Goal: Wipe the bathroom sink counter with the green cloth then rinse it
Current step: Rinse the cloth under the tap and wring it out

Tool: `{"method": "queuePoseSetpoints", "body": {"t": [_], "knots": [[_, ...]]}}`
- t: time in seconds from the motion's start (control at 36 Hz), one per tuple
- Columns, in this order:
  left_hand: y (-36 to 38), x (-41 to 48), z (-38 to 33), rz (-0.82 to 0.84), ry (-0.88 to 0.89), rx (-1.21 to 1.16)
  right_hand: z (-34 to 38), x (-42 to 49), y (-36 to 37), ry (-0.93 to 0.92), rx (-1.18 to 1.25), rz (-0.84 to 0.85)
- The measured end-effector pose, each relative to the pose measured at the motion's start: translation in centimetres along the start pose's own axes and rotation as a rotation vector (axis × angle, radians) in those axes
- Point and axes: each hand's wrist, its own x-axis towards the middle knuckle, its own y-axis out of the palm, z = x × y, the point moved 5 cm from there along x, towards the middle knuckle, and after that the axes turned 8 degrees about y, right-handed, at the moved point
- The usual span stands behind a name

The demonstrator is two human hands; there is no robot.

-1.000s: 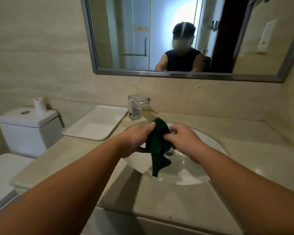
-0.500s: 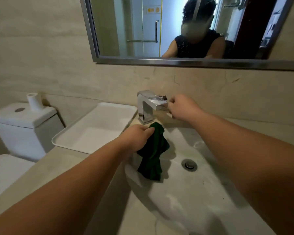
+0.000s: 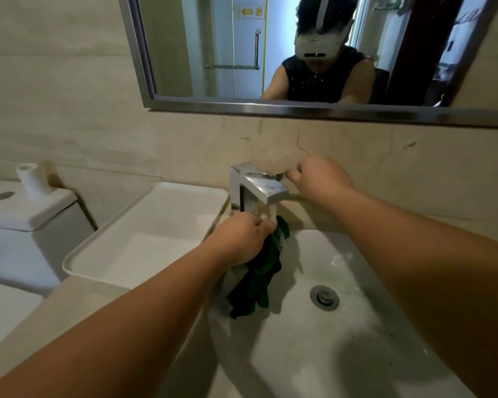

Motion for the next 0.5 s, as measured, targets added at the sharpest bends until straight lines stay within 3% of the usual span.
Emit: {"method": "queuePoseSetpoints", "body": {"t": [0.17,0.33,0.42,0.5], "knots": [[0.4,1.6,0.5,-0.125,0.02,0.099,-1.2,-1.5,1.0,0.054,0.115,0.095],[0.3,1.8,1.2,-0.077,-0.047,-0.198,-1.7,-6.5,3.3,0.067,0.521,0.514],[0.5,1.5,0.8,-0.085,-0.047,-0.317,-2.0,-8.3,4.1,0.044,0.589,0.61],[1.3,1.4,0.6,-0.045,-0.062,-0.675,-2.7,-9.4,4.4,0.05,0.648,0.627]]}}
